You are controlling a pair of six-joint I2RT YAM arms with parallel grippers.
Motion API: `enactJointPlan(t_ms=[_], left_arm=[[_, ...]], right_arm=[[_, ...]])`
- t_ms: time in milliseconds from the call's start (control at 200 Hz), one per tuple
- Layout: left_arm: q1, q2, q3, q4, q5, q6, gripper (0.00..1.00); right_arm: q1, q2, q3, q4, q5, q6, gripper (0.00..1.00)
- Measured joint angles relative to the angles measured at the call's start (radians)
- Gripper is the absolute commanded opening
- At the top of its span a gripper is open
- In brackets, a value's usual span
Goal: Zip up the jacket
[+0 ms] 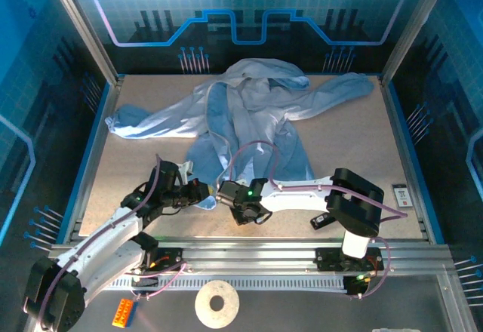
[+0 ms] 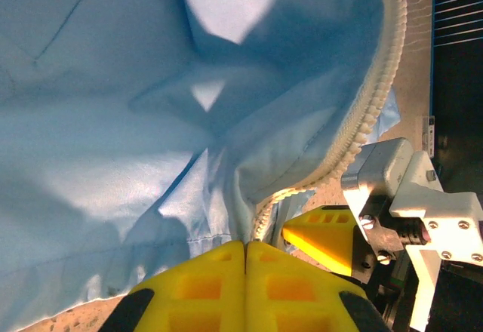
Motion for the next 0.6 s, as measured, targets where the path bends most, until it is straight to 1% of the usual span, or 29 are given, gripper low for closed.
enactJointPlan(t_ms=[70,110,200,275,315,350,375,440,515,535,600], left_arm=[[0.000,-0.003,0.000,0.001,0.000,-0.001,0.00],[0.000,-0.003,0.000,0.001,0.000,-0.001,0.00],[0.000,0.003,0.000,0.003,0.000,-0.001,0.00],[0.000,0.027,0.012,0.005,0.000,-0.001,0.00],[0.000,0.046,0.023,0.006,0.000,-0.001,0.00],[0.000,0.062,0.034,0.006,0.000,0.001,0.00],[0.000,0.072,0.041,0.006,0.001,0.002,0.00],[0.000,0.095,0.058,0.007,0.001,0.005,0.00],[0.000,0.106,0.068,0.009,0.000,0.008,0.00],[0.000,0.107,0.069,0.010,0.000,0.009,0.00],[0.000,0.108,0.073,0.010,0.000,0.014,0.00]], right_arm=[[0.001,-0.003,0.000,-0.007,0.005,0.008,0.52],[0.001,-0.008,-0.002,-0.009,0.007,0.014,0.54],[0.001,-0.030,-0.023,-0.002,0.007,0.020,0.54],[0.001,-0.031,-0.035,-0.001,0.004,0.023,0.51],[0.001,-0.027,-0.038,-0.001,0.003,0.024,0.48],[0.001,-0.022,-0.038,0.000,-0.001,0.026,0.42],[0.001,-0.018,-0.038,0.002,-0.003,0.022,0.36],[0.001,-0.013,-0.037,0.006,-0.007,0.018,0.18],[0.000,-0.013,-0.037,0.014,-0.011,0.013,0.03],[0.000,-0.013,-0.037,0.018,-0.013,0.011,0.00],[-0.005,-0.017,-0.037,0.027,-0.018,-0.006,0.00]])
